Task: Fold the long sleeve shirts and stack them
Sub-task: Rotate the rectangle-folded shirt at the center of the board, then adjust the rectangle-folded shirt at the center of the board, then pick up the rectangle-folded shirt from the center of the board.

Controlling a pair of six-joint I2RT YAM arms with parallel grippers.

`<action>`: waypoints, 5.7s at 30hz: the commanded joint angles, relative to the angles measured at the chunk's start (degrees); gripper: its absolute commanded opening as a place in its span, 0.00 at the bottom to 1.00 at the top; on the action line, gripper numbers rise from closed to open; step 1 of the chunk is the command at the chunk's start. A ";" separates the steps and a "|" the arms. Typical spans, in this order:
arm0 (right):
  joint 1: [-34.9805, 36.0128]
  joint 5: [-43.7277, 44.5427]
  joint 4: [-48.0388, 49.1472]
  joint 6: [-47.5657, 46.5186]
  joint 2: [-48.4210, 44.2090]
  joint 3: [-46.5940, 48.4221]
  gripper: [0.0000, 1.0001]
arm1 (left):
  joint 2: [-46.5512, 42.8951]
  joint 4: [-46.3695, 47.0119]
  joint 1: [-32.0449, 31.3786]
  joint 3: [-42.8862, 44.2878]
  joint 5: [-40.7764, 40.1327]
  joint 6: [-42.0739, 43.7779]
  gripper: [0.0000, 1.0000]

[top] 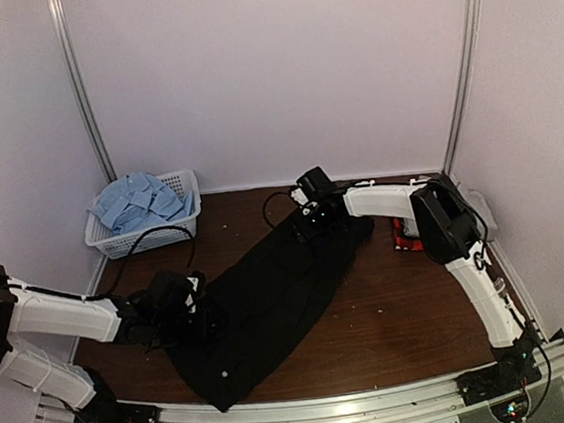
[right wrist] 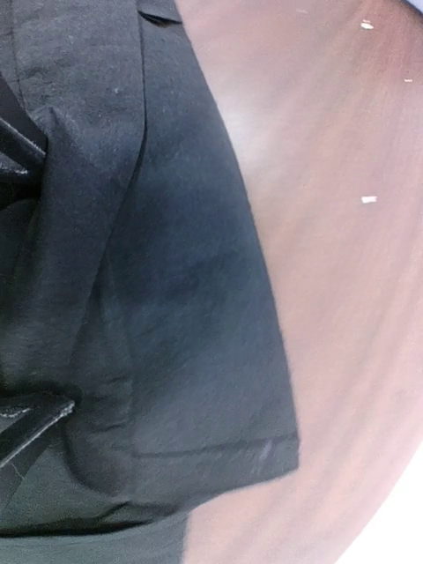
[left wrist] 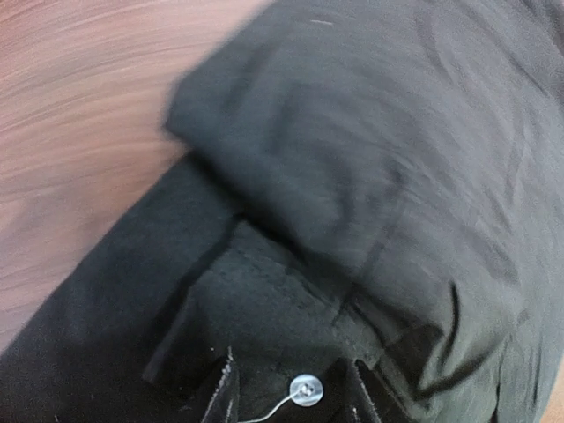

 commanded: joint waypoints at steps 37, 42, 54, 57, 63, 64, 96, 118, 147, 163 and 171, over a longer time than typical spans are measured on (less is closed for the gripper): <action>1.04 2.78 7.41 3.96 -41.71 -44.77 1.00 | 10.71 -20.19 -29.77 28.68 7.82 6.98 0.52; 2.06 1.59 10.64 6.12 -44.97 -50.97 0.99 | 8.13 -18.24 -29.58 32.54 -0.55 8.80 0.62; 2.03 -1.25 18.40 9.35 -34.86 -46.22 0.98 | 1.98 -13.40 -24.16 30.60 -9.47 5.38 0.85; 1.96 -1.23 18.28 10.32 -31.42 -43.40 0.99 | 1.54 -12.43 -22.49 30.36 -10.64 4.91 0.87; 1.19 -1.85 16.54 12.58 -26.02 -39.10 1.00 | 1.51 -12.22 -21.63 30.75 -14.12 5.41 0.89; 0.90 -2.28 16.50 12.85 -25.36 -38.81 1.00 | 1.56 -12.30 -21.50 30.75 -14.37 5.41 0.90; -7.99 2.07 11.74 -1.74 -9.07 -18.12 1.00 | 8.55 -10.70 -15.09 26.88 -4.35 6.11 0.96; -9.07 -9.43 0.91 -0.98 9.85 13.99 0.99 | 15.70 -11.77 -15.16 30.62 -4.66 5.37 0.96; 11.49 1.16 -1.93 7.51 -55.00 -53.14 0.97 | -8.42 -2.15 -16.33 10.66 -1.88 6.02 0.97; 41.76 5.91 -13.54 18.25 -62.32 -64.41 0.94 | -8.36 -12.72 -14.93 20.91 -6.82 3.70 0.97; 42.39 4.37 -12.82 15.27 -56.19 -63.49 0.92 | -8.51 -10.55 -14.91 19.55 -5.11 2.45 0.97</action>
